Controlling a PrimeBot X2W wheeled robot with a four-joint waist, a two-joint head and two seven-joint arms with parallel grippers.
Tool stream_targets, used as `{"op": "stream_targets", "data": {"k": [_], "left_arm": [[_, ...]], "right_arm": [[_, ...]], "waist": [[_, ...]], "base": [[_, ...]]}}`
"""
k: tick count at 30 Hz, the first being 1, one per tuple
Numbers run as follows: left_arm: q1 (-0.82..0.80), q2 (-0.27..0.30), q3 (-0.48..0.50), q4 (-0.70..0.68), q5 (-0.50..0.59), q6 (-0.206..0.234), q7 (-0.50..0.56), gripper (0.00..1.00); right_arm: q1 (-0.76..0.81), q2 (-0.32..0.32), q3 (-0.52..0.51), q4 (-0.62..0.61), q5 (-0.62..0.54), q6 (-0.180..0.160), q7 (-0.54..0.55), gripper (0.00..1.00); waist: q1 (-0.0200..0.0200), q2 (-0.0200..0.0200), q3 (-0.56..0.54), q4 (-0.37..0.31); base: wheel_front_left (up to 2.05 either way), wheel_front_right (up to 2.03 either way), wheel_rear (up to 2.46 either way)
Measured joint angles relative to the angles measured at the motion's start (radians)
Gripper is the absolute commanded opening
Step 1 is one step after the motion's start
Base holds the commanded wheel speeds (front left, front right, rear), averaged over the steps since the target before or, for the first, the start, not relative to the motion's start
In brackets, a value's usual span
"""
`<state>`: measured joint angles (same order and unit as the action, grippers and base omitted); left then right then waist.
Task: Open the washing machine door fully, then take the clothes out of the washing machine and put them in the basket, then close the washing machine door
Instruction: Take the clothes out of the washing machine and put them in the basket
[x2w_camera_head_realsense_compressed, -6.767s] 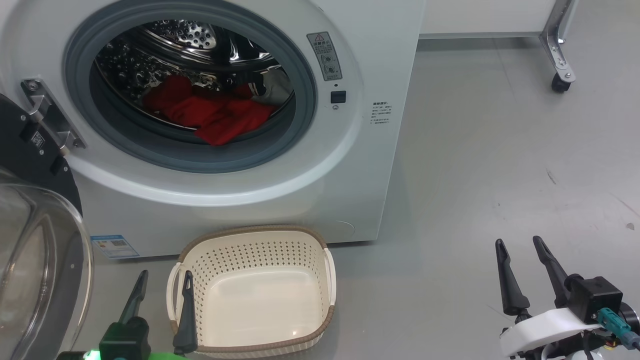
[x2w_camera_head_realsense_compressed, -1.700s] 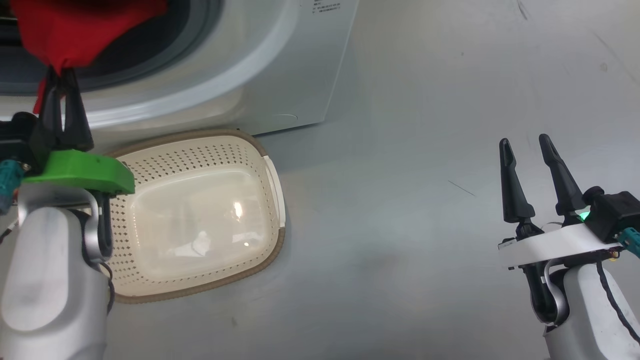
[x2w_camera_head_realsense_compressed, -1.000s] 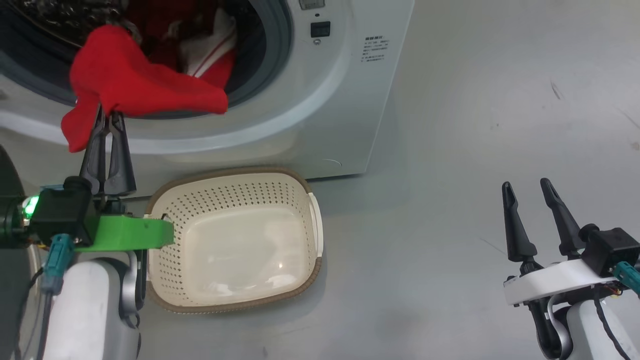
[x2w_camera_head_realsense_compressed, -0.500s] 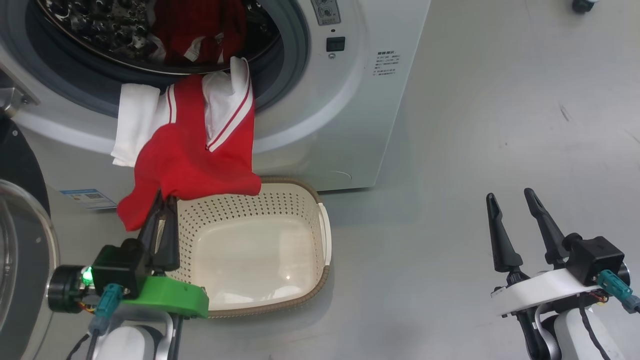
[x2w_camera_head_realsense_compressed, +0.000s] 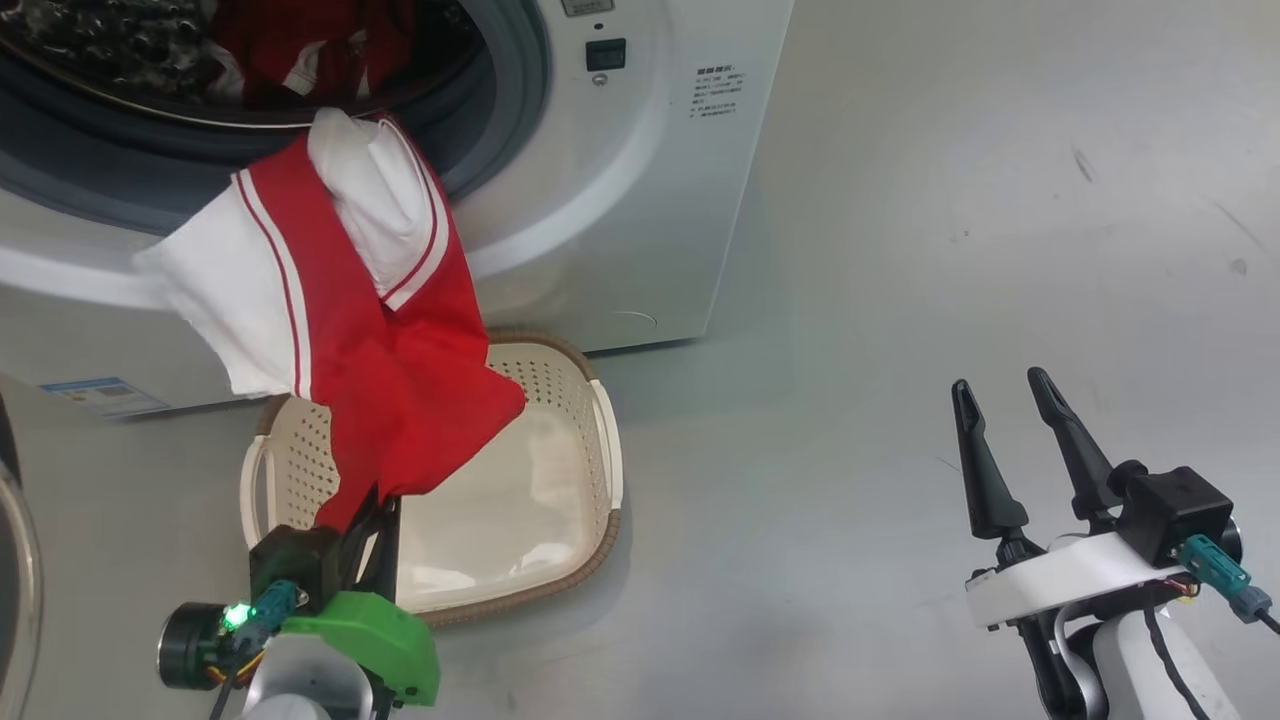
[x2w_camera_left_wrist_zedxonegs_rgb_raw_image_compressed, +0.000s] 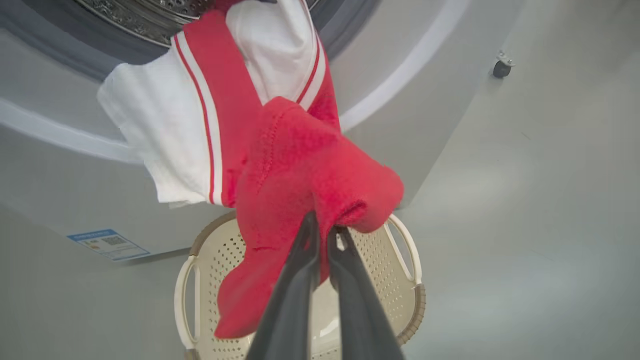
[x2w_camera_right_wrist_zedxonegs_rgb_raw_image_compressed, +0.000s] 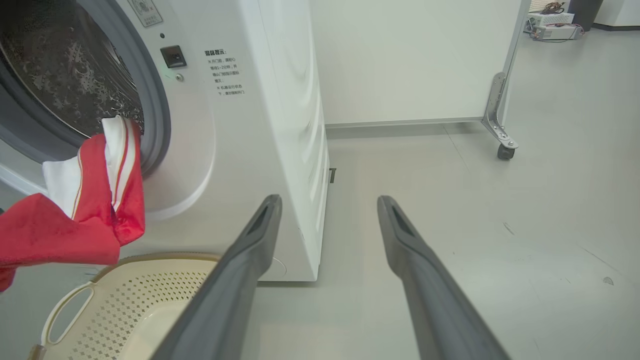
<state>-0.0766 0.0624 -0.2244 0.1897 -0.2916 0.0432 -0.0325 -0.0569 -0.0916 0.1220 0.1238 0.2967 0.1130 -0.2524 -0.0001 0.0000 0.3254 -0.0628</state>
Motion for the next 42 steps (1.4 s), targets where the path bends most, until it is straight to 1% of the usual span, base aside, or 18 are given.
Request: {"op": "stream_targets", "data": {"k": [4, 14, 16, 23, 24, 25, 26, 27, 28, 33, 42], "left_arm": [[-0.023, 0.000, 0.020, 0.077, -0.006, 0.002, 0.020, 0.00], [-0.164, 0.008, 0.090, 0.254, -0.034, 0.015, 0.067, 0.00], [-0.193, 0.013, 0.105, 0.281, -0.043, 0.023, 0.070, 0.00], [-0.268, 0.028, 0.131, 0.363, -0.055, 0.023, 0.084, 0.00], [-0.275, 0.030, 0.132, 0.379, -0.055, 0.023, 0.084, 0.07], [-0.282, 0.032, 0.135, 0.391, -0.056, 0.023, 0.084, 0.26], [-0.288, 0.032, 0.136, 0.406, -0.059, 0.023, 0.084, 0.57], [-0.296, 0.031, 0.134, 0.419, -0.059, 0.023, 0.084, 0.77], [-0.304, 0.030, 0.134, 0.429, -0.059, 0.023, 0.084, 1.00], [-0.332, 0.026, 0.134, 0.479, -0.060, 0.022, 0.070, 1.00], [-0.351, 0.020, 0.130, 0.568, -0.061, 0.012, 0.027, 1.00]], "right_arm": [[-0.018, 0.007, 0.019, -0.002, 0.002, 0.000, 0.000, 1.00], [-0.062, 0.017, 0.026, -0.010, 0.019, 0.002, 0.000, 1.00], [-0.072, 0.020, 0.029, -0.011, 0.020, 0.002, 0.000, 1.00], [-0.097, 0.027, 0.030, -0.010, 0.031, 0.003, 0.000, 1.00], [-0.102, 0.028, 0.030, -0.010, 0.035, 0.003, 0.000, 1.00], [-0.105, 0.028, 0.029, -0.010, 0.039, 0.004, 0.000, 1.00], [-0.108, 0.029, 0.027, -0.009, 0.039, 0.007, 0.000, 1.00], [-0.109, 0.030, 0.022, -0.009, 0.039, 0.009, 0.000, 1.00], [-0.109, 0.030, 0.018, -0.009, 0.039, 0.009, 0.000, 1.00], [-0.112, 0.030, 0.012, -0.004, 0.047, 0.009, 0.000, 1.00], [-0.121, 0.030, 0.001, 0.004, 0.047, 0.009, 0.000, 1.00]], "waist": [[0.0000, 0.0000, 0.024, -0.025], [0.0001, 0.0000, 0.093, -0.100], [0.0000, 0.0000, 0.109, -0.115], [0.0000, 0.0000, 0.152, -0.161], [0.0000, 0.0000, 0.159, -0.168], [0.0000, 0.0000, 0.165, -0.175], [0.0000, 0.0000, 0.170, -0.181], [0.0000, 0.0000, 0.175, -0.187], [0.0000, 0.0000, 0.180, -0.192], [0.0000, 0.0000, 0.192, -0.202], [0.0000, 0.0000, 0.180, -0.188]], "base": [[0.00, 0.00, 0.00], [0.00, 0.00, 0.00], [0.00, 0.00, 0.00], [0.00, 0.00, 0.00], [0.00, 0.00, 0.00], [0.00, 0.00, 0.00], [0.00, 0.00, 0.00], [0.00, 0.00, 0.00], [0.00, 0.00, 0.00], [0.00, 0.00, 0.00], [0.00, 0.00, 0.00]]}}
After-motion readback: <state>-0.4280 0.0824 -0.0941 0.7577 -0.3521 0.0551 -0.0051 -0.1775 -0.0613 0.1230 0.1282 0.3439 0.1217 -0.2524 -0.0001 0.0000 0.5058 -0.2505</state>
